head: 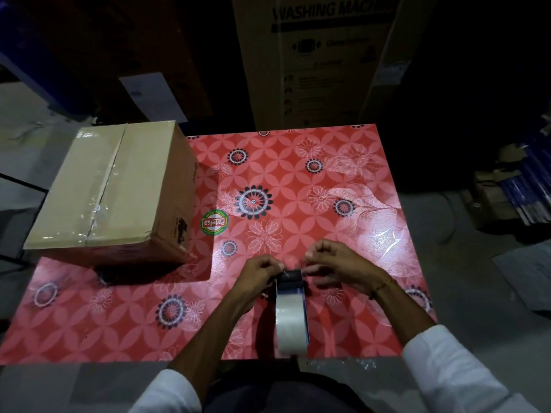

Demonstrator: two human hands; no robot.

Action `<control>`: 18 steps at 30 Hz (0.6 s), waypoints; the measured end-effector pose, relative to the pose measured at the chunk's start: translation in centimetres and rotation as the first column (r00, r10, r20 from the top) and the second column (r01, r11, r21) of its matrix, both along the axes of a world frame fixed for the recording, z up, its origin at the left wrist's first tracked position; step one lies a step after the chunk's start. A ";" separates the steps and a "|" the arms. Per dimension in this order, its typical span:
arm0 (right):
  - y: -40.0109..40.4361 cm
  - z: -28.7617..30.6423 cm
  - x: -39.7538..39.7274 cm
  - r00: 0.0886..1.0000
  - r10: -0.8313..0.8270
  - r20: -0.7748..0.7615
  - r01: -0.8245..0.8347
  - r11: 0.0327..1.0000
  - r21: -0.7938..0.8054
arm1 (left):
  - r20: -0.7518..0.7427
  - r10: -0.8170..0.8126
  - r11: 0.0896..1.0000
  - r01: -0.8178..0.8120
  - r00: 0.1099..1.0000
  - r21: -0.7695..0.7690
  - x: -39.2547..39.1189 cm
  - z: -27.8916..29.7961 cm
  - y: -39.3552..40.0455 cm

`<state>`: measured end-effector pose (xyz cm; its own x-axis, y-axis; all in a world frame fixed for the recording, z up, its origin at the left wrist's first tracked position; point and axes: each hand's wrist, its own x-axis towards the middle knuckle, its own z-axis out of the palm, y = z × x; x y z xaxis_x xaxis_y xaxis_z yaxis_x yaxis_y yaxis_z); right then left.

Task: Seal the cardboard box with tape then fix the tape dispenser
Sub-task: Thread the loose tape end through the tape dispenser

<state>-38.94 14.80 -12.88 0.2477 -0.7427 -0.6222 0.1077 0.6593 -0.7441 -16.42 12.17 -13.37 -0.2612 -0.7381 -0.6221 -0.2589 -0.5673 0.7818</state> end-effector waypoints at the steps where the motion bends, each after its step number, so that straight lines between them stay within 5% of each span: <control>1: 0.3 -0.5 0.2 0.999 -0.009 -0.044 0.008 1.000 -0.016 | -0.005 0.021 1.000 -0.021 1.000 0.018 0.1 -0.2 0.0; 18: 0.9 -1.9 3.8 0.920 -0.096 -0.380 0.006 0.973 -0.232 | -0.093 0.016 0.995 -0.006 0.996 0.099 -0.3 -1.0 -0.2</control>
